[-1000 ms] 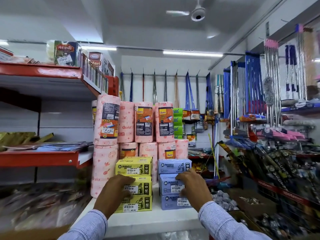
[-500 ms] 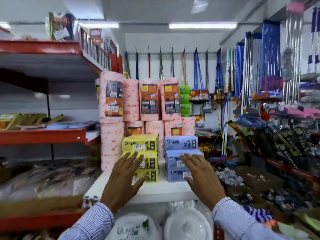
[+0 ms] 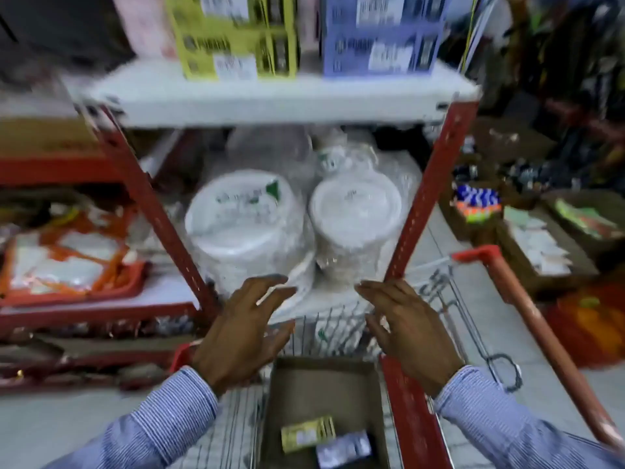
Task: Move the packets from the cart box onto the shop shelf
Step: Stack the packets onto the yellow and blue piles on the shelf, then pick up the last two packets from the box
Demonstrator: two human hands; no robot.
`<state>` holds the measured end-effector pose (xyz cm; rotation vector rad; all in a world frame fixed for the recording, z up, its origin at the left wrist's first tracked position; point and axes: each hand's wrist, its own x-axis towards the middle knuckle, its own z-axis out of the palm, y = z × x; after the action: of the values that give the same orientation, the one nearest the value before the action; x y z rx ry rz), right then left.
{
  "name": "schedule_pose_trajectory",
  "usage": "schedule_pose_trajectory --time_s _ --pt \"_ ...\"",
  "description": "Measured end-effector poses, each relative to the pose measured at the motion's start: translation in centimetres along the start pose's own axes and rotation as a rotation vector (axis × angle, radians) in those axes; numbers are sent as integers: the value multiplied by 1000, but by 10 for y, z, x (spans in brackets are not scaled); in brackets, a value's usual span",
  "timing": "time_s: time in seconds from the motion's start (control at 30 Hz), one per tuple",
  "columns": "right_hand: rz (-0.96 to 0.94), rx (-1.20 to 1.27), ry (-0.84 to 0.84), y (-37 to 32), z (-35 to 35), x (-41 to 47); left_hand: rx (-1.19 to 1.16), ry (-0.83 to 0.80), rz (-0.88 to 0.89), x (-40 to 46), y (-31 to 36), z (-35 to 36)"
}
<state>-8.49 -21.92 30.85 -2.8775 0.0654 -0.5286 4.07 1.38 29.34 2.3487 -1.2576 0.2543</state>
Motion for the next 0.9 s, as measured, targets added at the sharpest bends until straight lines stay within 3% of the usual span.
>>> schedule_pose_trajectory --time_s 0.23,0.3,0.47,0.7,0.9 --pt "222 87 -529 24 154 -96 -105 -484 -246 -109 -14 159" --pt "238 77 -713 32 194 -116 -123 -614 -312 -129 -19 201" --pt "168 -4 -986 41 275 -148 -90 -853 -390 -160 -33 286" --pt "95 -150 -981 37 334 -177 -48 -926 -394 -176 -49 347" --pt "144 -52 -998 42 351 -186 -64 -915 -401 -172 -54 360"
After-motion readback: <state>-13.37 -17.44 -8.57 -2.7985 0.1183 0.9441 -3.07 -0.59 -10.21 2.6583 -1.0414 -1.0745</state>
